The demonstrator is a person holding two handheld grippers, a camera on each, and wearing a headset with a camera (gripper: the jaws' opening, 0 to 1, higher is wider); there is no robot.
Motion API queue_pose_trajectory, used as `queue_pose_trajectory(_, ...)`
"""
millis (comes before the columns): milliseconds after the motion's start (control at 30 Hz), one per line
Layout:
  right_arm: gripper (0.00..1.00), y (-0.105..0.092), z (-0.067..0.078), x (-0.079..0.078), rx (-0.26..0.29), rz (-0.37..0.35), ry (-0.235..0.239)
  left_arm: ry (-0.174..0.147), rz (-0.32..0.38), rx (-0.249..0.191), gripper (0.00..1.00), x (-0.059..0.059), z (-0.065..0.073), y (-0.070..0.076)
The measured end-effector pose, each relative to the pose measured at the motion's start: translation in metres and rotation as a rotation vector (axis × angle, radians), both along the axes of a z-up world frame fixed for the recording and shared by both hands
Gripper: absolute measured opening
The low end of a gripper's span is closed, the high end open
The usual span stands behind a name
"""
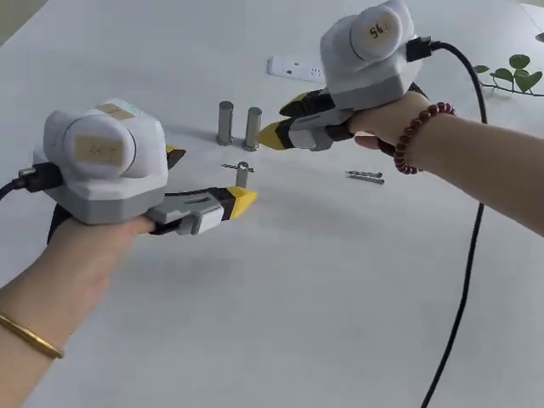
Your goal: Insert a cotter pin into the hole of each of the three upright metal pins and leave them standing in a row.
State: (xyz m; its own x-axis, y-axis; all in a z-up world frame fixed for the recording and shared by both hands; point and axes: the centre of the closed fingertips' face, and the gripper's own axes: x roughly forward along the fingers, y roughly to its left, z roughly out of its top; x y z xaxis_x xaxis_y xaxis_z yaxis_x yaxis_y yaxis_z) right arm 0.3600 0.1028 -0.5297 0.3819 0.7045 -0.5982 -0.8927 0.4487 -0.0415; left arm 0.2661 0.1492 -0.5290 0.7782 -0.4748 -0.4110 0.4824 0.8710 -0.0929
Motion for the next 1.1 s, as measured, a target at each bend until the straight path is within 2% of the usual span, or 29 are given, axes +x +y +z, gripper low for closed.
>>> queue_pose_trajectory(133, 0.31, 0.006, -0.004, 0.017, 0.082, -0.061, 0.015, -0.003, 0.003, 0.004, 0.7, -0.006, 0.004, 0.005)
queue_pose_trajectory(267, 0.31, 0.012, -0.008, 0.02, 0.155, -0.113, 0.043, 0.0, 0.003, 0.006, 0.72, -0.013, 0.006, 0.006)
queue_pose_trajectory(333, 0.3, 0.016, -0.011, 0.026, 0.192, -0.114, 0.045, 0.001, -0.001, 0.013, 0.73, -0.015, 0.007, 0.006)
queue_pose_trajectory(433, 0.29, 0.02, -0.017, 0.027, 0.2, -0.116, 0.031, -0.005, -0.008, 0.021, 0.79, -0.019, 0.007, 0.004)
queue_pose_trajectory(500, 0.3, 0.026, -0.019, 0.026, 0.211, -0.106, 0.027, -0.002, -0.007, 0.02, 0.78, -0.02, 0.006, 0.004)
queue_pose_trajectory(600, 0.28, 0.031, -0.025, 0.028, 0.215, -0.109, 0.012, -0.015, -0.011, 0.031, 0.8, -0.021, 0.008, 0.003)
queue_pose_trajectory(733, 0.26, 0.032, -0.032, 0.03, 0.218, -0.147, 0.02, -0.021, -0.021, 0.022, 0.87, -0.022, 0.009, 0.0)
queue_pose_trajectory(933, 0.17, 0.03, -0.031, 0.038, 0.265, -0.207, 0.024, -0.037, -0.029, 0.019, 0.92, -0.023, 0.01, -0.001)
queue_pose_trajectory(1000, 0.16, 0.028, -0.035, 0.04, 0.247, -0.225, 0.026, -0.046, -0.031, 0.022, 0.92, -0.022, 0.007, -0.001)
queue_pose_trajectory(1100, 0.13, 0.025, -0.037, 0.044, 0.254, -0.241, 0.028, -0.035, -0.036, 0.026, 0.93, -0.022, 0.004, -0.001)
